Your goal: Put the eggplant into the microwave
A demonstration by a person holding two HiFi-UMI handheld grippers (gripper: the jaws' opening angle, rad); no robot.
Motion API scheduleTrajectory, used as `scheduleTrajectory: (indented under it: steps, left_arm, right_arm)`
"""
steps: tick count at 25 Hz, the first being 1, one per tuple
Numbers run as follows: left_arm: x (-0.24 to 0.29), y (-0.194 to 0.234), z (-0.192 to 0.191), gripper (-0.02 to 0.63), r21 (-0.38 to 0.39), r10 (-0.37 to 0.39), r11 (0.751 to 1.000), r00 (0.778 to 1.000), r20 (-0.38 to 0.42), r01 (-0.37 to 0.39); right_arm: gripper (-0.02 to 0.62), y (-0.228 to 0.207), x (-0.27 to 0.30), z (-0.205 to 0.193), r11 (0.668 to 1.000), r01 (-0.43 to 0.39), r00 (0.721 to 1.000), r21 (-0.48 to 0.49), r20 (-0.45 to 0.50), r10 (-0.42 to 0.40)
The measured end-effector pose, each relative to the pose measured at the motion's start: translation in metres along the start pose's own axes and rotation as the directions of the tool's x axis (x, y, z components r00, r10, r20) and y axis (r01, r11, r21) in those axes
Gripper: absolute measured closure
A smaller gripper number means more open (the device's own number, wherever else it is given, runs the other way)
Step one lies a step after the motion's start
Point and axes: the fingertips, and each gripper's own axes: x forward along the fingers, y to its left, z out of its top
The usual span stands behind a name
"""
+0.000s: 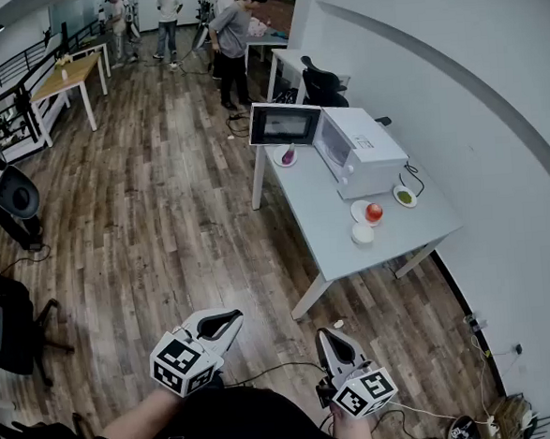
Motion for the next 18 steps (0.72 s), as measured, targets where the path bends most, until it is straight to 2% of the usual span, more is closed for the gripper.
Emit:
scheduleTrajectory:
  steps: [9, 18]
  left_arm:
    - [0.004, -0.011, 0.003, 0.584, 0.005, 0.006, 1.0, 1.0, 0.006, -0.006]
    - [0.023, -0.035, 0.009, 0.584, 0.007, 0.026, 1.0, 0.999, 0.022, -0.026]
  right_arm:
    - [0.581, -0.004, -0.011, 0.004, 1.0, -0.003, 1.0, -0.006, 0.003, 0.003]
    - [0.58, -0.012, -0.035, 0.014, 0.998, -0.056, 0.998, -0.03, 0.016, 0.057]
